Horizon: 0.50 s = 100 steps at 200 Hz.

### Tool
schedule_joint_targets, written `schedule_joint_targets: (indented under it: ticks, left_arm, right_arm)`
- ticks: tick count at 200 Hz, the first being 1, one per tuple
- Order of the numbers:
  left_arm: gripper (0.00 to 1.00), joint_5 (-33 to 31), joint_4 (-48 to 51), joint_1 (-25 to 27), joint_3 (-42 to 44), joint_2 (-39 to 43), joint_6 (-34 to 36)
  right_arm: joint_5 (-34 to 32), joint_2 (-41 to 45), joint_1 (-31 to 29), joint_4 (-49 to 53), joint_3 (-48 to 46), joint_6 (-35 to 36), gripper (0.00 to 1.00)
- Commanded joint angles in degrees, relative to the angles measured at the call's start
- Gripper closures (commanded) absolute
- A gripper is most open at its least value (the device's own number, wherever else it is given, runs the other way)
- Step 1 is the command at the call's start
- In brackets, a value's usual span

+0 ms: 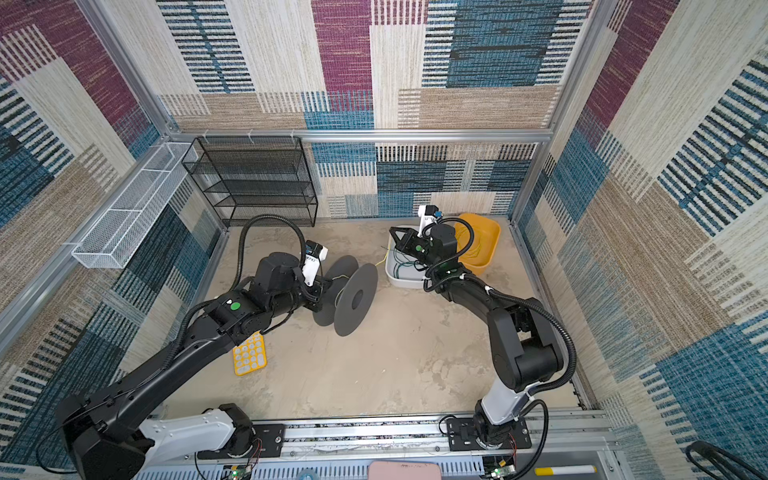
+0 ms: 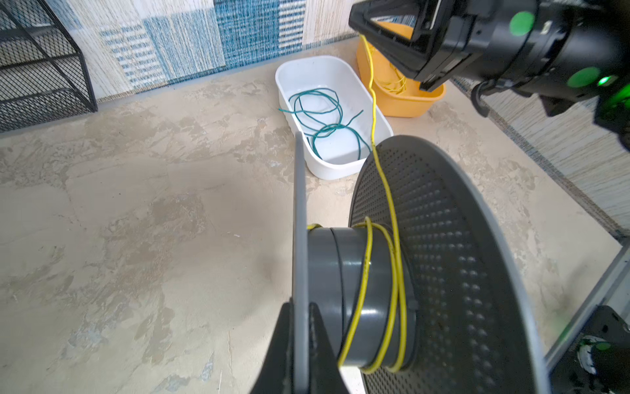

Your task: Wrap the cables

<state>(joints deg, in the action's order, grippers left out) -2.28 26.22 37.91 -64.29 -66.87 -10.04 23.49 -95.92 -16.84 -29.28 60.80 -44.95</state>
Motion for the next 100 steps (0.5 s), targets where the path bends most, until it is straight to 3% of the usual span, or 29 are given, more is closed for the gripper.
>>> schedule_joint_targets:
  ticks: [1, 41, 100]
  left_arm:
    - [1.0, 1.05, -1.27, -0.29, 1.2, 2.77, 1.45]
    - [1.0, 4.64, -1.2, -2.54, 2.28, 5.99, -1.13]
    - [1.0, 12.1, -5.16, -8.28, 0.98, 6.51, -5.66]
  right_arm:
    - [-3.77, -1.44, 1.73, -0.19, 1.21, 2.06, 1.0]
    - [-4.46, -5.33, 2.87, -2.6, -0.65, 0.48, 1.0]
    - [-6.47, -1.81, 1.13, -10.31, -11.59, -1.42, 1.0]
